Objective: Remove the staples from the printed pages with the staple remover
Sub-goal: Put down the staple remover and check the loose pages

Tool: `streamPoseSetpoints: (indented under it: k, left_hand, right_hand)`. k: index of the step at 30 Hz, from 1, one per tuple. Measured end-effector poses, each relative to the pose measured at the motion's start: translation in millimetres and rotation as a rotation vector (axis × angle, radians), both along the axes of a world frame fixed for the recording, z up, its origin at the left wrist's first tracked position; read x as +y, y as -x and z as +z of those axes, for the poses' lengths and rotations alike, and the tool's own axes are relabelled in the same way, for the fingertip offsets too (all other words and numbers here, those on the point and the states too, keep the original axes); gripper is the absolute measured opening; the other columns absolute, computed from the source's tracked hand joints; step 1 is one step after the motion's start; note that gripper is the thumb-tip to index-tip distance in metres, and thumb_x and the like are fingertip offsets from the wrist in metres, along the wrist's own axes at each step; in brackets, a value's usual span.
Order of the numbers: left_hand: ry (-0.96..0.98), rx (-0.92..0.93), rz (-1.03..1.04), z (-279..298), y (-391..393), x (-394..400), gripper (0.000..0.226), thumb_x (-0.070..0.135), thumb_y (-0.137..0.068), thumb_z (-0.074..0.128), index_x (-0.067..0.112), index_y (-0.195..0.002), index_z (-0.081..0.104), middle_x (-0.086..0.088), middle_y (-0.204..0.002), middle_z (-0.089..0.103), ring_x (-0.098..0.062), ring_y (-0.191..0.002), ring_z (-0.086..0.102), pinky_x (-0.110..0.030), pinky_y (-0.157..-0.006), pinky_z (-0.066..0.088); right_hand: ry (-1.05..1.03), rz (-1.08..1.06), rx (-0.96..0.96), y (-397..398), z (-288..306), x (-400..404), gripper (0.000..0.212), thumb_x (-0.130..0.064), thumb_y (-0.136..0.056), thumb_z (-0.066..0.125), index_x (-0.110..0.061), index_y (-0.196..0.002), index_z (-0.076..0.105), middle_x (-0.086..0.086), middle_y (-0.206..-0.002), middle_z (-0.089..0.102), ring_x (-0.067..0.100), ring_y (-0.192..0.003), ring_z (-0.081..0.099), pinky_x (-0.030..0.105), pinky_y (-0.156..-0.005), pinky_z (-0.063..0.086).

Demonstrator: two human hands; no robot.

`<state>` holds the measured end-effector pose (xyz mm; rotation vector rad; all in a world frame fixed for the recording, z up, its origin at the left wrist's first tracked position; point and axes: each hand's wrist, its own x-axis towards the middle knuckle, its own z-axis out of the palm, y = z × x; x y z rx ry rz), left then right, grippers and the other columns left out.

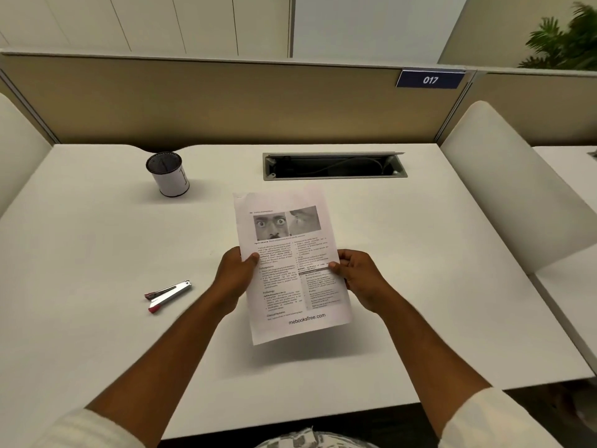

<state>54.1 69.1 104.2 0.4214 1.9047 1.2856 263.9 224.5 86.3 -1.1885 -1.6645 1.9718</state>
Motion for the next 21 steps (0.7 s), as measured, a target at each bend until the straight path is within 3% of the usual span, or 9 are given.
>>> streamPoseSetpoints:
  k: [8,11,14,21]
  left_hand:
    - [0.043,-0.003,0.031,-12,-6,-7,0.026,0.014,-0.104,0.047,0.013,-0.129,0.056,-0.007,-0.125,0.067,-0.029,-0.106,0.067,-0.05,-0.094,0.056]
    - [0.044,0.047,0.039,-11,-8,-4,0.023,0.016,-0.104,0.047,0.018,-0.125,0.056,-0.005,-0.123,0.067,-0.025,-0.1,0.068,-0.043,-0.088,0.057]
    - [0.048,0.076,0.035,-10,-11,0,0.025,0.016,-0.104,0.047,0.016,-0.127,0.057,-0.005,-0.125,0.067,-0.026,-0.104,0.068,-0.047,-0.093,0.057]
    - [0.086,0.101,-0.067,-15,-31,15,0.03,0.017,-0.104,0.048,0.016,-0.133,0.054,-0.003,-0.13,0.064,-0.027,-0.109,0.066,-0.048,-0.095,0.056]
  right_hand:
    - [0.029,-0.005,0.007,-1,-10,-2,0.018,-0.008,-0.1,0.06,-0.017,-0.115,0.068,0.004,-0.112,0.078,0.026,-0.101,0.076,0.043,-0.087,0.061]
    - [0.029,0.005,0.02,0,-11,-4,0.019,-0.006,-0.099,0.062,-0.018,-0.113,0.068,0.003,-0.109,0.079,0.023,-0.099,0.077,0.034,-0.077,0.063]
    - [-0.026,-0.014,0.001,-1,-12,-4,0.021,-0.005,-0.099,0.062,-0.021,-0.109,0.07,-0.001,-0.107,0.08,0.02,-0.097,0.077,0.027,-0.073,0.061]
    - [-0.097,-0.078,-0.042,-13,-19,10,0.021,-0.007,-0.099,0.062,-0.02,-0.112,0.071,-0.001,-0.109,0.079,0.021,-0.098,0.076,0.043,-0.09,0.061]
